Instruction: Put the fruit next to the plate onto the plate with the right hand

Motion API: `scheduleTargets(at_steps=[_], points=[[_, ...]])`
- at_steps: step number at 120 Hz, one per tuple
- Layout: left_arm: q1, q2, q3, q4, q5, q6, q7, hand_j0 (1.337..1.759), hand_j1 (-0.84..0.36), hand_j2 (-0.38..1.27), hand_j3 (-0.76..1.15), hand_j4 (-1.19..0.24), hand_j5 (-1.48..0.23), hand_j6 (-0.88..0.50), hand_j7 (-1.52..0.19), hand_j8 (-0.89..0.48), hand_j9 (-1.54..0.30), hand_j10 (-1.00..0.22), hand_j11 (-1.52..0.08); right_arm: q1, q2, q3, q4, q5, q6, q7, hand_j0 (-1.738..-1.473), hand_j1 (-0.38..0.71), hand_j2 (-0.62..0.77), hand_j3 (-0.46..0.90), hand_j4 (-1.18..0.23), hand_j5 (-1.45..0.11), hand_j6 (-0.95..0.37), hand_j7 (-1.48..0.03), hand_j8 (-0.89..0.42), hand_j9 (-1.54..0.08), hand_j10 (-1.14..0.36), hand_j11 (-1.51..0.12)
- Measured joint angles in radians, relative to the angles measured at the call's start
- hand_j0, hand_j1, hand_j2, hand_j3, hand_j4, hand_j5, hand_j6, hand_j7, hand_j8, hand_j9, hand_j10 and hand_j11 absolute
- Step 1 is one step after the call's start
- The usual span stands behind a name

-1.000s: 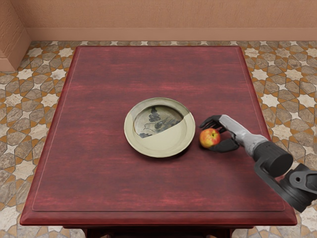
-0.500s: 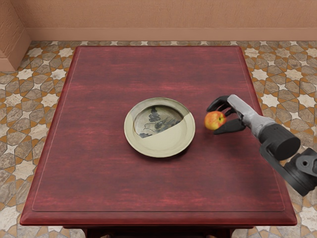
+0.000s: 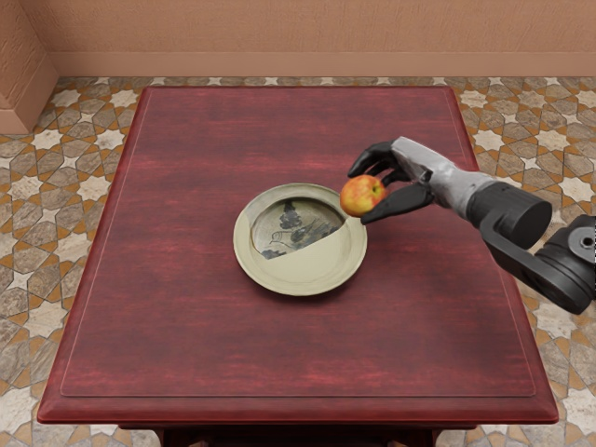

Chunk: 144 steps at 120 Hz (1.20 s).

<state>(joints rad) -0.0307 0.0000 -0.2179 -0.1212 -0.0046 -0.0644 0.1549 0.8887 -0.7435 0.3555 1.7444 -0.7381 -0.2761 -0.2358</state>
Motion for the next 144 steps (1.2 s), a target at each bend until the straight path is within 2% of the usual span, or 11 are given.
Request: scheduleTargets(at_steps=[44,66,78,94,120,133,144], points=[[0.0,0.0,0.0,0.0,0.0,0.0,0.0,1.658,0.06,0.05,0.0,-0.24,-0.31,-0.24,-0.31,-0.24,-0.31,-0.24,-0.31,-0.009,0.129,0.038,0.0,0.021,0.068,0.0,-1.658,0.28,0.32,0.0,-0.63,-0.93,-0.43,-0.87,-0.36,-0.92,-0.57,-0.92],[0.0,0.0,0.0,0.0,0.0,0.0,0.0,1.658,0.06,0.05,0.0,-0.24,-0.31,-0.24,-0.31,-0.24,-0.31,-0.24,-0.31,-0.015,0.148,0.037,-0.001,0.02,0.073,0.0,-1.658,0.26,0.27,0.0,-0.63,-0.9,-0.43,-0.86,-0.37,-0.9,-0.58,-0.9],[0.0,0.0,0.0,0.0,0.0,0.0,0.0,1.658,0.06,0.05,0.0,-0.24,-0.31,-0.24,-0.31,-0.24,-0.31,-0.24,-0.31,-0.015,0.15,0.037,-0.002,0.019,0.085,0.001,-1.658,0.24,0.2,0.0,-0.59,-0.82,-0.45,-0.79,-0.4,-0.81,-0.56,-0.81],[0.0,0.0,0.0,0.0,0.0,0.0,0.0,1.658,0.06,0.05,0.0,-0.24,-0.31,-0.24,-0.31,-0.24,-0.31,-0.24,-0.31,-0.016,0.149,0.038,-0.002,0.019,0.093,-0.001,-1.658,0.11,0.08,0.0,-0.44,-0.6,-0.36,-0.58,-0.34,-0.59,-0.42,-0.59],[0.0,0.0,0.0,0.0,0.0,0.0,0.0,1.658,0.06,0.05,0.0,-0.24,-0.31,-0.24,-0.31,-0.24,-0.31,-0.24,-0.31,-0.013,0.142,0.052,-0.002,0.029,0.11,-0.002,-1.658,-0.14,0.02,0.0,-0.19,-0.26,-0.17,-0.25,-0.16,-0.26,-0.19,-0.26],[0.0,0.0,0.0,0.0,0.0,0.0,0.0,1.658,0.06,0.05,0.0,-0.24,-0.31,-0.24,-0.31,-0.24,-0.31,-0.24,-0.31,-0.019,0.073,0.132,-0.003,0.193,0.267,0.004,-1.658,-0.2,0.01,0.0,-0.13,-0.18,-0.12,-0.17,-0.11,-0.18,-0.13,-0.18],[0.0,0.0,0.0,0.0,0.0,0.0,0.0,1.658,0.06,0.05,0.0,-0.24,-0.31,-0.24,-0.31,-0.24,-0.31,-0.24,-0.31,-0.066,-0.025,0.216,-0.004,0.377,0.456,0.009,-1.658,-0.24,0.0,0.0,-0.1,-0.14,-0.09,-0.13,-0.09,-0.14,-0.1,-0.14]])
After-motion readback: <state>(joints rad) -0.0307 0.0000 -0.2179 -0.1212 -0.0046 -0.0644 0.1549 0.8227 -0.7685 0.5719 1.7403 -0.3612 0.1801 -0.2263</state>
